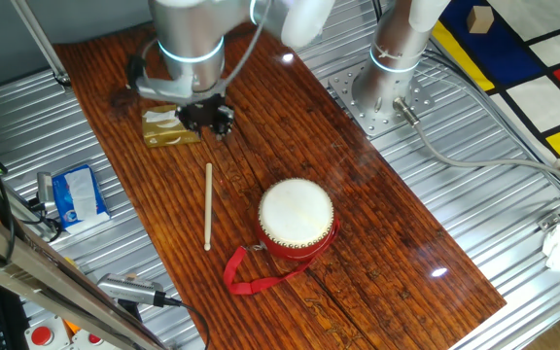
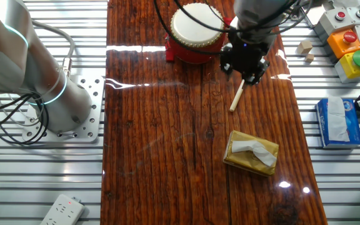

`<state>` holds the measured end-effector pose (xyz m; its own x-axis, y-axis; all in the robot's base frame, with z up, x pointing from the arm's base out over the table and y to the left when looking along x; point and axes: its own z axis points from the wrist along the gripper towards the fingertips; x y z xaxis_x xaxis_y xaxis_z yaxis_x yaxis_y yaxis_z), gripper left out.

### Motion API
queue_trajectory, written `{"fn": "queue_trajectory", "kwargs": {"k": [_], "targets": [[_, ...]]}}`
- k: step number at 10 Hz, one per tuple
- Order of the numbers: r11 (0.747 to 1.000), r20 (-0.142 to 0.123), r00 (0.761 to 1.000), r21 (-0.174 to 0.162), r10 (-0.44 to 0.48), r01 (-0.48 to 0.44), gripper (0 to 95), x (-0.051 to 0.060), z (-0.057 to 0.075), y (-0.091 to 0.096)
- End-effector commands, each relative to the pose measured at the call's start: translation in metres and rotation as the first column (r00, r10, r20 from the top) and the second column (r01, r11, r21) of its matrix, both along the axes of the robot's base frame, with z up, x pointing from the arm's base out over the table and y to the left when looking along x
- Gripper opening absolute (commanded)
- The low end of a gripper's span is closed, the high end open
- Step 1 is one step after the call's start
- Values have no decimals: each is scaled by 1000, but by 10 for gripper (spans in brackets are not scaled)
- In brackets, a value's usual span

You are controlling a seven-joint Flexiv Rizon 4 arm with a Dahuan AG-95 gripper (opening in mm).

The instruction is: Play the drum

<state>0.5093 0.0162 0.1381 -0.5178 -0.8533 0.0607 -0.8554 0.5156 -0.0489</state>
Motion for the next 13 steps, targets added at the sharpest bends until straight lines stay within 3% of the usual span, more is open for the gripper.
{"fn": "queue_trajectory", "kwargs": {"k": [1,3,6,7,10,13], "targets": [[1000,7,999,2,-31,31,380,3,-18,4],[998,9,998,2,-68,68,380,7,-29,5],[995,13,995,5,-98,98,380,20,-57,8],[995,13,995,6,-103,103,380,20,-59,8],[991,16,991,5,-134,134,380,20,-84,13],[989,21,989,4,-146,146,380,24,-96,17]]}}
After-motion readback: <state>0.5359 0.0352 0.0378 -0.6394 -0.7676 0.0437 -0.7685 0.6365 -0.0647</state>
